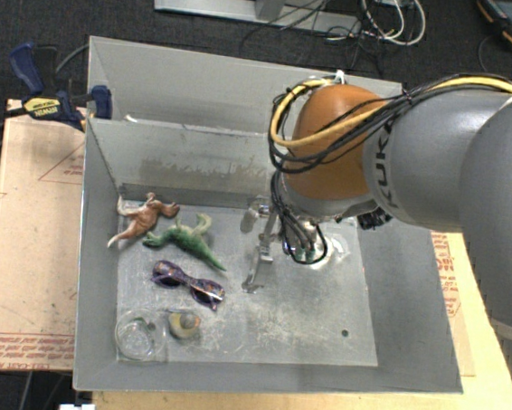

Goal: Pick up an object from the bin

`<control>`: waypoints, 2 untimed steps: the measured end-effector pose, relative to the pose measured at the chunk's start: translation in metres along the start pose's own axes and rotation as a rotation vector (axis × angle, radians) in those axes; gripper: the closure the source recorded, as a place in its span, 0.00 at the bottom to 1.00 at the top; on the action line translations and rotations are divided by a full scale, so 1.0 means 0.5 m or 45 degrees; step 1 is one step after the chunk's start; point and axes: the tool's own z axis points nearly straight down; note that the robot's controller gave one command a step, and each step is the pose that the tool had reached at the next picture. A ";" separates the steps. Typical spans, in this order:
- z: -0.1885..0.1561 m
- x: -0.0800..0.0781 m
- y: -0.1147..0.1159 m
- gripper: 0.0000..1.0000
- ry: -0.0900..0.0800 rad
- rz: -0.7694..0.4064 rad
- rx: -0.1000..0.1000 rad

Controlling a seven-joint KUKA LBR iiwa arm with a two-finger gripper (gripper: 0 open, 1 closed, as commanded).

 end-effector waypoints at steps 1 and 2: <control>0.044 -0.025 -0.035 0.00 -0.014 -0.309 0.004; 0.136 0.002 0.065 0.00 0.001 -0.314 -0.005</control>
Offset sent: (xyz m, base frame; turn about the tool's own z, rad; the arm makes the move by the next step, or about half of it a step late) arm 0.0016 0.0291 -0.0661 -0.2422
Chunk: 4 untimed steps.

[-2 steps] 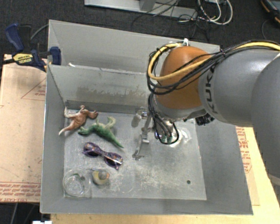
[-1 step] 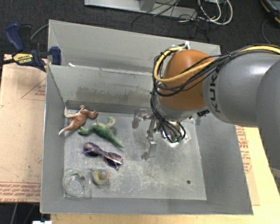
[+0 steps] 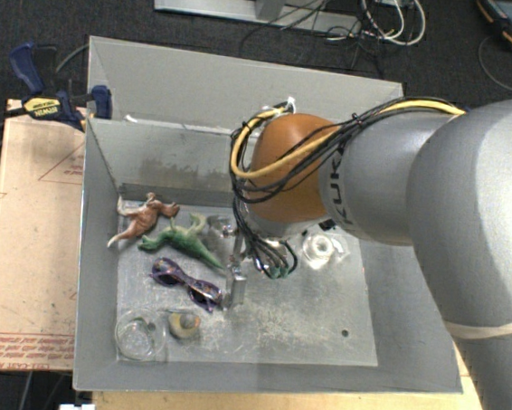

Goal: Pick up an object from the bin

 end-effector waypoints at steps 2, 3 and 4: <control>-0.004 -0.005 0.059 0.00 -0.008 -0.547 0.002; -0.007 0.018 0.177 1.00 -0.015 -0.671 0.011; -0.007 0.018 0.177 1.00 -0.015 -0.670 0.011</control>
Offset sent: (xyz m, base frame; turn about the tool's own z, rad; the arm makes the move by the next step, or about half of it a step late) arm -0.0040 0.0309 0.0016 -0.4541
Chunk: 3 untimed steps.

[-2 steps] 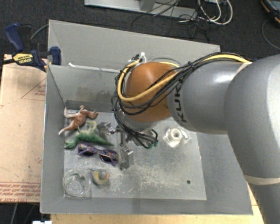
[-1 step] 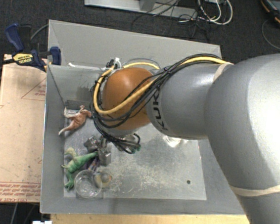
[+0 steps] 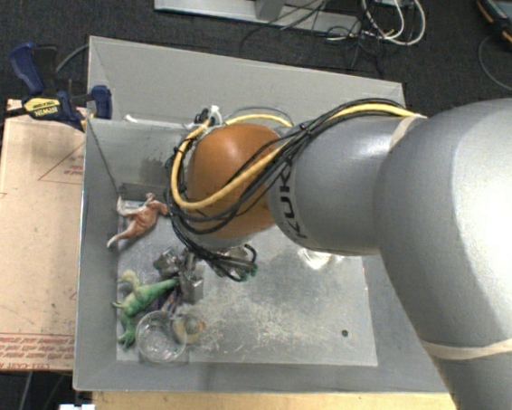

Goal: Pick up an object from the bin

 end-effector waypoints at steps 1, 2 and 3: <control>-0.192 -0.013 0.031 1.00 -0.013 -0.075 0.004; -0.285 -0.047 0.003 1.00 -0.005 -0.037 0.000; -0.285 -0.047 0.003 1.00 -0.005 -0.037 0.000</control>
Offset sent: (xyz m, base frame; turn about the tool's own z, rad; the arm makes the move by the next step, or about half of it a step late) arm 0.0153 0.0151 0.1427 -0.0317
